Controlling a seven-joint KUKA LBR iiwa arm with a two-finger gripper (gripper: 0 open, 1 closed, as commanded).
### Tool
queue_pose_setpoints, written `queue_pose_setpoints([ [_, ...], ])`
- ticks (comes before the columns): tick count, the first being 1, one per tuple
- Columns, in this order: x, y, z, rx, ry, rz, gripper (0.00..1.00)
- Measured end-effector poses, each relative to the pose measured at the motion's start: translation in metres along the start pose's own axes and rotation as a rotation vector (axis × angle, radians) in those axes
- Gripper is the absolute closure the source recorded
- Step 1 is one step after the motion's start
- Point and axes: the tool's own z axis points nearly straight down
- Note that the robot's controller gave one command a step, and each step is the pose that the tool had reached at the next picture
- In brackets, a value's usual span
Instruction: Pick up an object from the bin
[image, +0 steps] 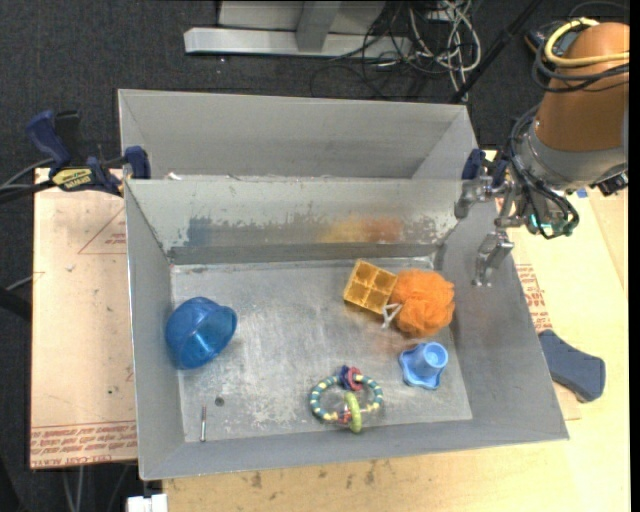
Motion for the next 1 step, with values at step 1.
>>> queue_pose_setpoints([
  [1, -0.0015, 0.0006, -0.0052, 0.001, -0.008, -0.003, 0.0],
])
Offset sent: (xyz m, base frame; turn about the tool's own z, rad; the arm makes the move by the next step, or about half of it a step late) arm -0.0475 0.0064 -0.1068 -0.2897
